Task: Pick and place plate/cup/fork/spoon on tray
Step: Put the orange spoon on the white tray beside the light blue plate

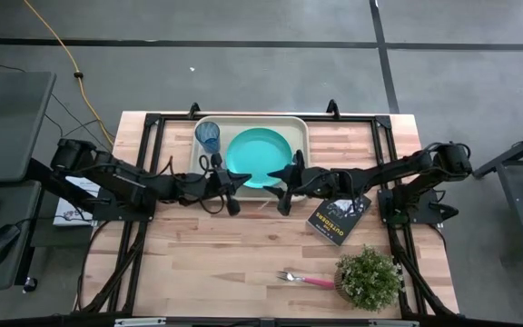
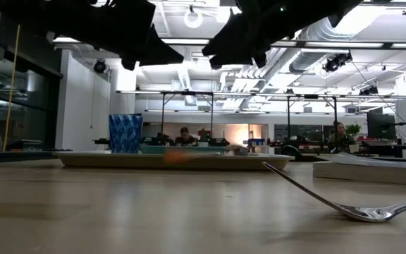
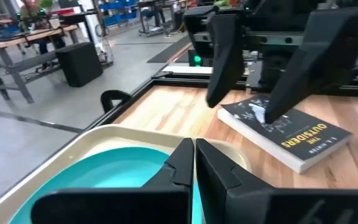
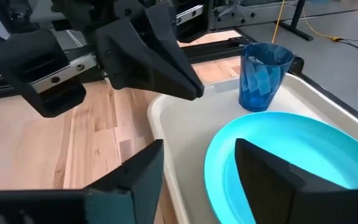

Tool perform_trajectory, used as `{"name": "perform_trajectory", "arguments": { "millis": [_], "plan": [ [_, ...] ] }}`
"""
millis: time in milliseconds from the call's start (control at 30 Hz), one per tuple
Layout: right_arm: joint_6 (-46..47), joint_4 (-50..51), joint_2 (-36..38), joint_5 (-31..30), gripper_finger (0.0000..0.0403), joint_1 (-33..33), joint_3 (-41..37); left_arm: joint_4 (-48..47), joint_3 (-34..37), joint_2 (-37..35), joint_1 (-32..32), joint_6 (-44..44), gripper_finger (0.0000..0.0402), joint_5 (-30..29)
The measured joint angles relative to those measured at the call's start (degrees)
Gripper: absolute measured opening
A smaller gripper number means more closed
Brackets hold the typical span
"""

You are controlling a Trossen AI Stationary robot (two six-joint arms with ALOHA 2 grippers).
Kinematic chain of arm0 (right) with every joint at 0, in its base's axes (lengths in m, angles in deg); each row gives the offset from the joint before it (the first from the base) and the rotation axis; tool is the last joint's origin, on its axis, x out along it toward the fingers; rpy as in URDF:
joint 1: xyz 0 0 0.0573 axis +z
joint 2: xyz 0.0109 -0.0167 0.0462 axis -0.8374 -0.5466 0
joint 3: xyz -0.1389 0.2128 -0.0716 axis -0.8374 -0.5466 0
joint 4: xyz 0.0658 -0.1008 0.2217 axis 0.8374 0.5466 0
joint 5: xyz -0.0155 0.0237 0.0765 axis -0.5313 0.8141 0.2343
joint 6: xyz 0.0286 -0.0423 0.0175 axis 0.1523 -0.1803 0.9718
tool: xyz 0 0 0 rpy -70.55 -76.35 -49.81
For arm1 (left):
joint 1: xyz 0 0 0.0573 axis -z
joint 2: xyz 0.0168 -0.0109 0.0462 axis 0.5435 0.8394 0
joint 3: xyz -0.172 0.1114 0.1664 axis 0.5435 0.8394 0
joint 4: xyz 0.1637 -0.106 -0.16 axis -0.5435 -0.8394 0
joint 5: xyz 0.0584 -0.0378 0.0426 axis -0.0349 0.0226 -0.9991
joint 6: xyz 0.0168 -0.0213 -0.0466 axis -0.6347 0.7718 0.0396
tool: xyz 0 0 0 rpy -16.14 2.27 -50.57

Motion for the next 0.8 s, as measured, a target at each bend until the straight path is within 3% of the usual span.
{"name": "perform_trajectory", "arguments": {
  "millis": [433,667,800],
  "plan": [
    [0.3,3.8,1.6,0.5,0.0204,0.0,0.0,0.1,0.0,0.0,0.0,0.0,0.0,1.8],
    [7.0,14.1,3.8,10.8,0.0204,0.0,0.0,-2.1,0.0,-0.1,0.3,0.0,0.0,8.6],
    [16.7,24.8,2.1,14.1,0.0204,0.4,-0.1,-4.5,0.0,-2.9,1.2,-0.1,0.0,8.1]
  ]
}}
